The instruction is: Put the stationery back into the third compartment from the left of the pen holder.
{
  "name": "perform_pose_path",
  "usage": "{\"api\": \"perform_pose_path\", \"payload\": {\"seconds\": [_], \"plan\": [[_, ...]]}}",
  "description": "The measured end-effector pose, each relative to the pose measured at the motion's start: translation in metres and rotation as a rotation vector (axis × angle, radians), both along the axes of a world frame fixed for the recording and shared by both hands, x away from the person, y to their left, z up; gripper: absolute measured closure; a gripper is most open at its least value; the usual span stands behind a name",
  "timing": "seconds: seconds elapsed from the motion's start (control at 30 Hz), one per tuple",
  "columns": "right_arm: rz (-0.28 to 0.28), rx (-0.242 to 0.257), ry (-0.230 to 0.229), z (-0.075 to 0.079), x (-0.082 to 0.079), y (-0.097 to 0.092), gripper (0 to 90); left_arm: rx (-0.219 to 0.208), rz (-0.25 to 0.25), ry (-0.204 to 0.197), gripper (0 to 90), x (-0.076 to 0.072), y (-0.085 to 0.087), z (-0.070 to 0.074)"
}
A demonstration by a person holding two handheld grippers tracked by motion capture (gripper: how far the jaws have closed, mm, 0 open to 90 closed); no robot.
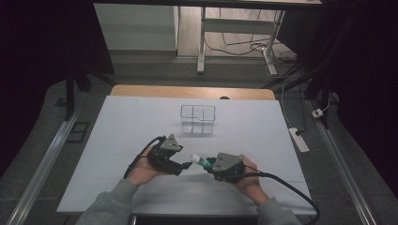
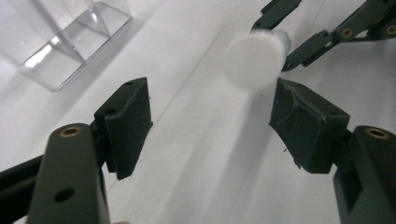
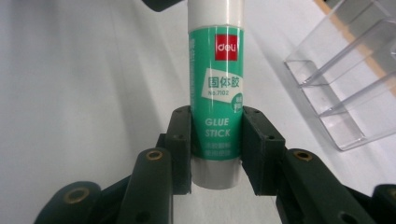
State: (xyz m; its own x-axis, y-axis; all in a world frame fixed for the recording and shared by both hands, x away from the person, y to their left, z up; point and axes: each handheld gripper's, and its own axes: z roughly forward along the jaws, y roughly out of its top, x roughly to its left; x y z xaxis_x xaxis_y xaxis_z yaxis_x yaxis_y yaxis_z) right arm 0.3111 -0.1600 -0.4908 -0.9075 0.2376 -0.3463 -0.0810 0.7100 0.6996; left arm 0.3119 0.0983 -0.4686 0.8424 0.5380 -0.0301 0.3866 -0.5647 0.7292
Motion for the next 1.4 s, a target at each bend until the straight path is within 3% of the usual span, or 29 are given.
{"api": "perform_pose_path", "payload": {"seconds": [0.27,0.43,0.6,0.93,1.07,1.17,1.3,1.4], "plan": [[-0.049,0.123,0.056,0.003,0.004,-0.008,65.7,-0.104,0.025,0.012,28.3,-0.004,0.013,-0.005],[-0.052,0.16,0.08,0.003,0.006,-0.01,65.7,-0.151,0.043,0.027,28.4,-0.003,0.017,-0.01],[-0.066,0.182,0.088,0.002,0.007,-0.011,65.6,-0.226,0.043,0.039,29.1,-0.001,0.013,-0.01],[-0.077,0.203,0.098,0.002,0.005,-0.012,65.6,-0.301,0.037,0.038,30.2,-0.001,-0.004,-0.008],[-0.086,0.225,0.107,0.003,0.006,-0.012,65.6,-0.355,0.018,0.071,32.7,0.001,-0.009,-0.007],[-0.079,0.214,0.103,0.002,0.005,-0.011,65.6,-0.386,0.003,0.086,34.7,0.003,-0.015,-0.005],[-0.066,0.23,0.109,0.001,0.004,-0.01,65.6,-0.41,-0.012,0.097,40.0,0.005,-0.021,-0.003],[-0.06,0.239,0.104,0.002,0.003,-0.01,65.6,-0.391,-0.004,0.056,48.3,0.004,-0.024,-0.001]]}}
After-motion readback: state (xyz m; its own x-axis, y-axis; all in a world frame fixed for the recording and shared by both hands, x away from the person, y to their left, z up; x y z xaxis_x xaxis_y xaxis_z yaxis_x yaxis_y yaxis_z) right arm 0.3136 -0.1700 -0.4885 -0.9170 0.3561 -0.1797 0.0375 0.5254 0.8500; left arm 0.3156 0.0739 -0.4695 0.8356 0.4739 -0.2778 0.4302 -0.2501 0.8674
